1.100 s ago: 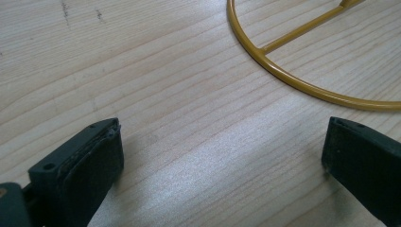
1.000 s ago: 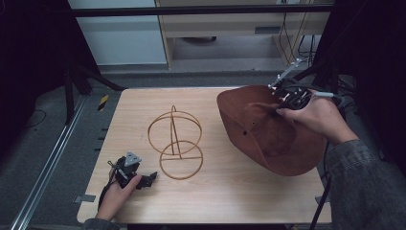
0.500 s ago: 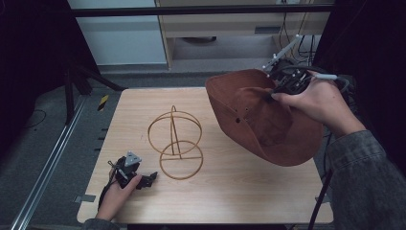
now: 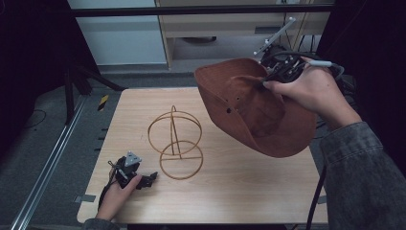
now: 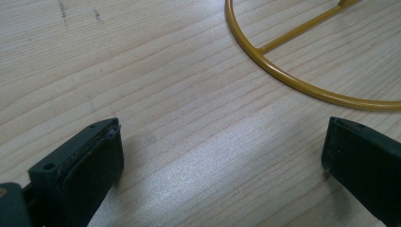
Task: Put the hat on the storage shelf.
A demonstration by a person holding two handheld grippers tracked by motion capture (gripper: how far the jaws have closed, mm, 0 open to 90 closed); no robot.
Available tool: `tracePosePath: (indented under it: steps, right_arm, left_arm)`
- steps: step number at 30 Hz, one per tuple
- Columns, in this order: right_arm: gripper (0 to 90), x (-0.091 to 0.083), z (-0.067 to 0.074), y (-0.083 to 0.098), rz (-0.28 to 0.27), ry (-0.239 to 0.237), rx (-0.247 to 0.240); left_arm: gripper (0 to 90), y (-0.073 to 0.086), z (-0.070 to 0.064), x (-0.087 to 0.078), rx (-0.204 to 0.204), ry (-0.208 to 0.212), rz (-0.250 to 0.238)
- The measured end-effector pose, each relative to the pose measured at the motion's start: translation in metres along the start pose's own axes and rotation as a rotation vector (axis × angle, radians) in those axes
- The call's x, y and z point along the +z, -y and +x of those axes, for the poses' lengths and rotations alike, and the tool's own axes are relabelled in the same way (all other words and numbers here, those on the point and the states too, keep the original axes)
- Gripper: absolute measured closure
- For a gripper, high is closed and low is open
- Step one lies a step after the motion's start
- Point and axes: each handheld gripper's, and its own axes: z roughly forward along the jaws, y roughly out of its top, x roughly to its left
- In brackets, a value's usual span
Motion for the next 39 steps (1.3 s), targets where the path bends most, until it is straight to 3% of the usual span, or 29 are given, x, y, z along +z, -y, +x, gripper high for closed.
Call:
tracePosePath:
  steps: [20, 39]
  right_arm:
    - [89.3, -0.007, 0.029, -0.060, -0.074, -0.031, -0.053]
    - [89.3, -0.003, 0.062, -0.110, -0.093, -0.041, -0.116]
  left_arm:
    - [0.0, 0.000, 0.000, 0.000, 0.001, 0.001, 0.002]
    - [0.0, -0.001, -0.001, 0.001, 0.016, 0.012, 0.003]
